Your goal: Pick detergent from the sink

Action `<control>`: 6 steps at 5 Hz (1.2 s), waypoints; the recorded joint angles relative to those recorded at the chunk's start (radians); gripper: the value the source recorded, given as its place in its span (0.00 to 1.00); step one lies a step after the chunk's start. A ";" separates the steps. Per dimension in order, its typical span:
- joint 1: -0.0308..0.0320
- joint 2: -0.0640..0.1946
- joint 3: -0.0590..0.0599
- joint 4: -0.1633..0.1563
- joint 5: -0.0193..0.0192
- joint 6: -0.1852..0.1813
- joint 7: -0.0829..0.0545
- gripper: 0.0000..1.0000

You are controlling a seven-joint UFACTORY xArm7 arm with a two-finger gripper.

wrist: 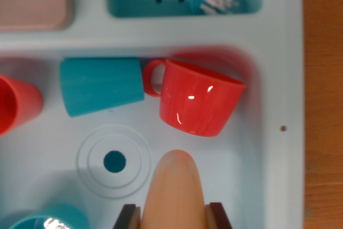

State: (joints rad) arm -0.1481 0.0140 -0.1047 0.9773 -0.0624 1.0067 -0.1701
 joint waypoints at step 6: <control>0.0020 -0.040 0.001 0.099 -0.0005 0.140 -0.004 1.00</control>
State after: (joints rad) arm -0.1460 -0.0263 -0.1033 1.0766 -0.0628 1.1462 -0.1740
